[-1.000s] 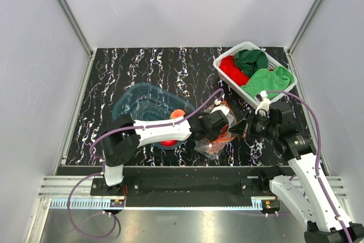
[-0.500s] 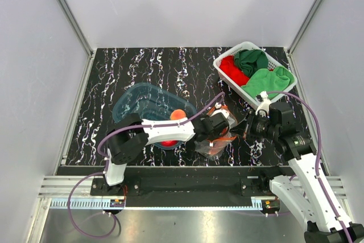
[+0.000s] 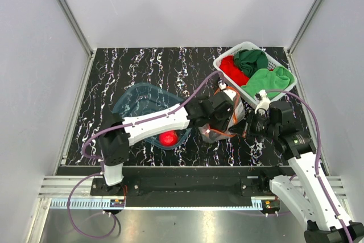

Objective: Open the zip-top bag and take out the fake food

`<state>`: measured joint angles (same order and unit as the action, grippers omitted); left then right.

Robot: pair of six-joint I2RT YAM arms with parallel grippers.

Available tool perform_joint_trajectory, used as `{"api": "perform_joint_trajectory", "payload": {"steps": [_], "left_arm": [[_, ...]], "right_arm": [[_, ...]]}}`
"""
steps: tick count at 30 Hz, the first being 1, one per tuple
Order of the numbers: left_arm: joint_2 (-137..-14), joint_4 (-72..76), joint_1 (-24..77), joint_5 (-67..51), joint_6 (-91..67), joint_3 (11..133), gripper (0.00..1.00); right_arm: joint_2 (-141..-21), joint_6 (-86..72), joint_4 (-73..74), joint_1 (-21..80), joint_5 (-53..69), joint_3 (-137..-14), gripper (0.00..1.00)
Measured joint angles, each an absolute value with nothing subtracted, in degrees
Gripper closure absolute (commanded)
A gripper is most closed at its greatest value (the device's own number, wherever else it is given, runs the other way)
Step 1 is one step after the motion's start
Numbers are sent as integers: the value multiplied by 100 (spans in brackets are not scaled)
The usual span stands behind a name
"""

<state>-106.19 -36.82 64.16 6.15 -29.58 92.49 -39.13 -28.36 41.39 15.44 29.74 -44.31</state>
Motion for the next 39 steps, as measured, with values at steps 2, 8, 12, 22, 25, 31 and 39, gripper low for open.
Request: {"api": "perform_joint_trajectory", "payload": {"steps": [2,8,12,22,25,31,39], "left_arm": [[-10600,-3802,6405,567,-3065,9386,100],[-10597,-4112,6379,528,-3332,9483,100],[-10488,-4084,6388,569,-3258,9371,100],[-10001,-4060,6683,897,-2917,8611,100],[-9896,-4001,6818,1120,-2731,8455,100],[-9253,-3299,6912,1396,-2364,7802,100],[-8910,-2644,6930,1444,-1870,7629,100]], "right_arm": [[-3916,-2821,4106,1544,2995,-4442,100],[-3854,-2814,4119,1544,2923,-4471,100],[-3723,-2877,4412,1544,2303,-4709,100],[-3911,-3083,4698,1566,1280,-5026,100],[-3944,-3155,4794,1568,1157,-5026,100],[-3844,-3304,4630,1601,1455,-4987,100],[-3844,-3282,4335,1612,1857,-4969,100]]}}
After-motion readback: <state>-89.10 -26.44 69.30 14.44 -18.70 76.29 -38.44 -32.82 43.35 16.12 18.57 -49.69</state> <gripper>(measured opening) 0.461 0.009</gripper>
